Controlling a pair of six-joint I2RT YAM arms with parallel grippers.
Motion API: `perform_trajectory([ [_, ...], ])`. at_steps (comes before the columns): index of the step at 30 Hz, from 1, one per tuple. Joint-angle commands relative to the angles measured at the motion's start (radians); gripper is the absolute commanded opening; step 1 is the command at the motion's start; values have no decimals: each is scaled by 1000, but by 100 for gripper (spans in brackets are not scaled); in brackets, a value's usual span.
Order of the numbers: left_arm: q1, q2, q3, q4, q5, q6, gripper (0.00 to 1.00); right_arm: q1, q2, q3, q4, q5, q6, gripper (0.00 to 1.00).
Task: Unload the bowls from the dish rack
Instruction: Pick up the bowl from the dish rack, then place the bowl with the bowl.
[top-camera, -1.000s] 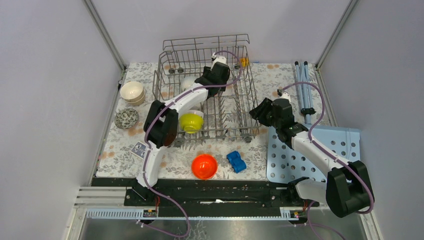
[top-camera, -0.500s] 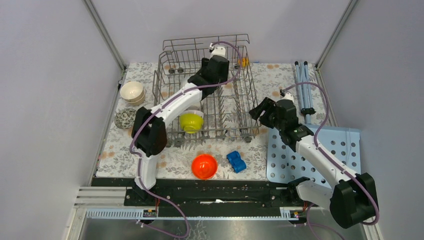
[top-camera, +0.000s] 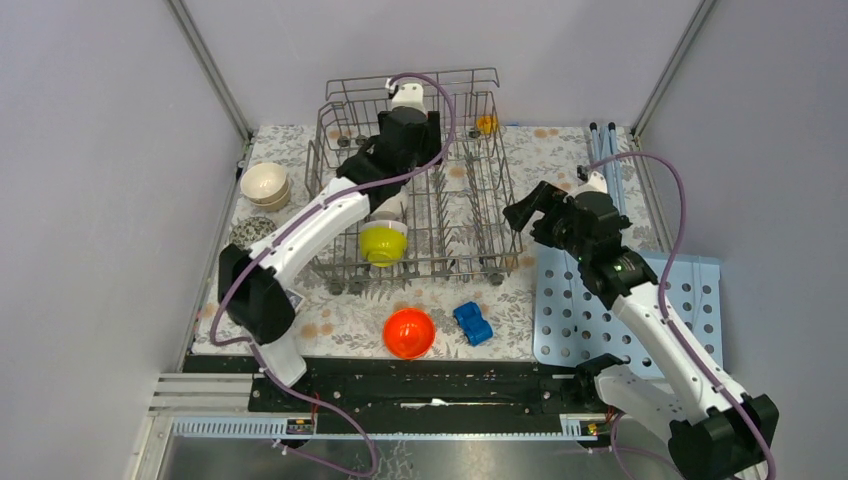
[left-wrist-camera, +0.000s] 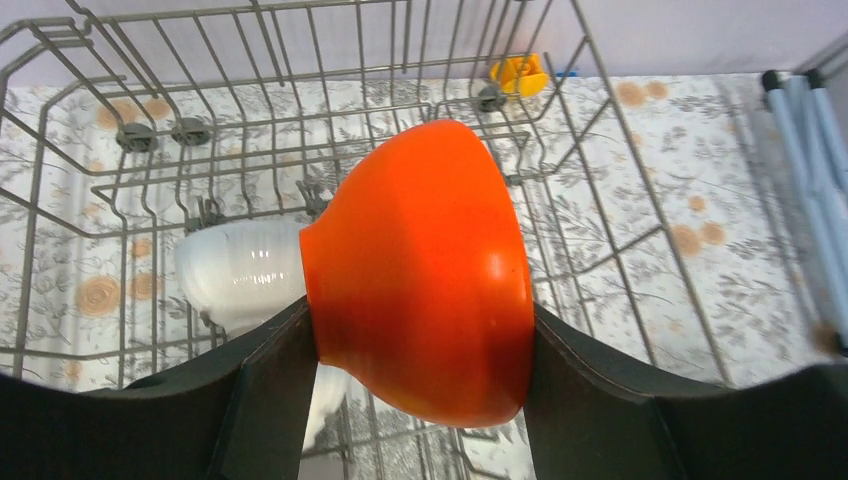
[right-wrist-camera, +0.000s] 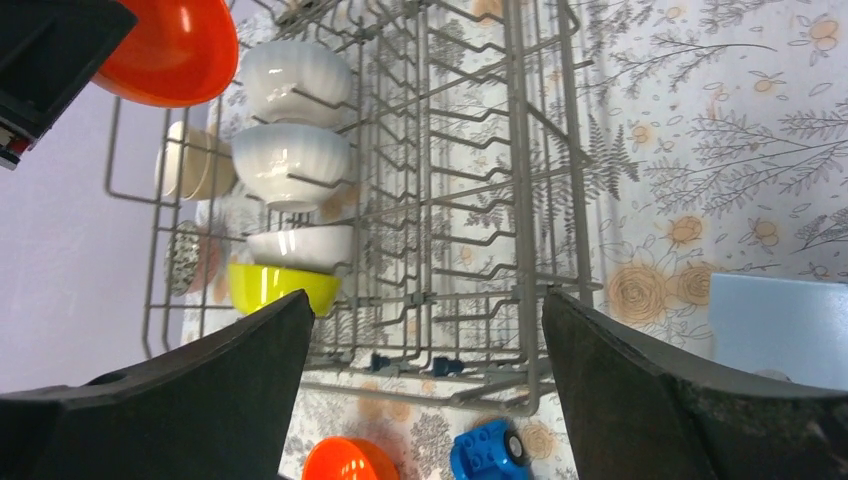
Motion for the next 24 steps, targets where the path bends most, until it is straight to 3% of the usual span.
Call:
perform_trajectory([
  [1,-5,-171,-55,33,123,-106,0,7,-62,52,-47,-79,-23,92],
  [12,25,-625,-568,274,496,-407,0,7,-148,-16,96,-436,11,90],
  [19,116,-829,-890,596,800,-695,0,11,-113,-38,306,-667,127,85],
  [24,129,-870,-1056,835,883,-882,0,88,-52,47,219,-635,20,84],
])
